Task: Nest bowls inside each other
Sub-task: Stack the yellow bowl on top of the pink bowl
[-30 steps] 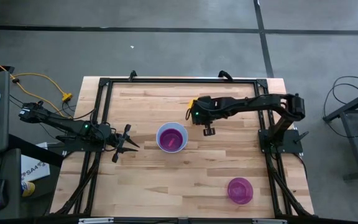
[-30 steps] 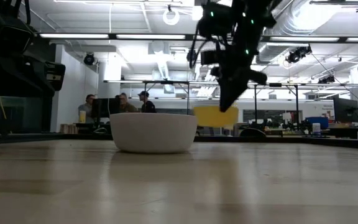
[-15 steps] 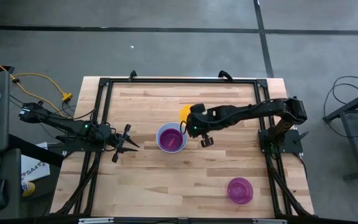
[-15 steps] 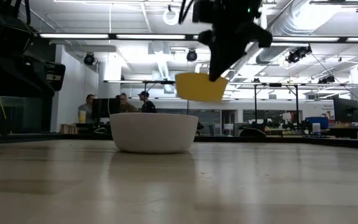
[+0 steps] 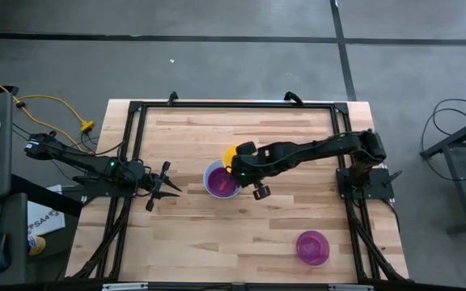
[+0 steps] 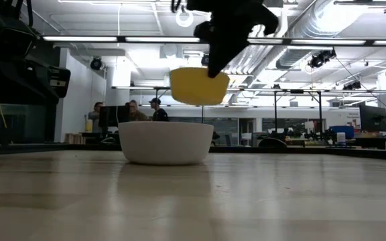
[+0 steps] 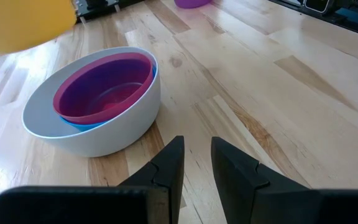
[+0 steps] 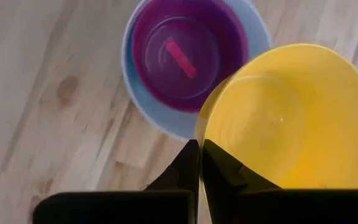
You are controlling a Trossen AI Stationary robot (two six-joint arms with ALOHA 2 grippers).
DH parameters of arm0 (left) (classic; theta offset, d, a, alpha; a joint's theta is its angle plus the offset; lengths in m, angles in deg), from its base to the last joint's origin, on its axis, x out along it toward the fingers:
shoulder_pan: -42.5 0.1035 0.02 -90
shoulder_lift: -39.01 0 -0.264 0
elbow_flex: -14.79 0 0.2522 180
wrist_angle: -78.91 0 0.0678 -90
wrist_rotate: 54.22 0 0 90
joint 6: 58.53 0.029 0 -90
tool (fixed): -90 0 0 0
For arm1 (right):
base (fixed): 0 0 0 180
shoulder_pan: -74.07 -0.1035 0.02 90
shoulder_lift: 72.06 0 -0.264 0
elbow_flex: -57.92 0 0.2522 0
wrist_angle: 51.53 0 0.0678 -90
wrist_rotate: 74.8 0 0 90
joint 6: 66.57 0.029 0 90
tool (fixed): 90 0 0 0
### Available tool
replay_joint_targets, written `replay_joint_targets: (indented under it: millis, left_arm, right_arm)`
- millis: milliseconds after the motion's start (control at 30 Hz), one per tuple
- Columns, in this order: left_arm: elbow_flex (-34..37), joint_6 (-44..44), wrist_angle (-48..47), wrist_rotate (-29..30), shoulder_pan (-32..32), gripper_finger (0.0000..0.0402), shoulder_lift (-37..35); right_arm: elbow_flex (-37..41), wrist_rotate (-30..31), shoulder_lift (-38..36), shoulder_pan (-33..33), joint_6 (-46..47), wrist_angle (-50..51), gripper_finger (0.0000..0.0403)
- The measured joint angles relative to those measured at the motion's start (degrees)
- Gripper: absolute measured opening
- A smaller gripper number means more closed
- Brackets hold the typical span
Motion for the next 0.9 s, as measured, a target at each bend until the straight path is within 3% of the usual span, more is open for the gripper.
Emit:
replay_joint_targets:
  millis: [300,900]
  left_arm:
    - [0.02,0.01,0.0,-0.01,0.0,0.0081,0.0]
    - [-0.01,0.0,0.0,-0.02,0.0,0.0081,0.0]
  right_arm:
    - [-9.74,-3.53,8.88,-1.08,-2.98,3.36,0.0004]
    - [-11.12,-5.03,12.31,-3.25,-4.78,1.37,0.0004]
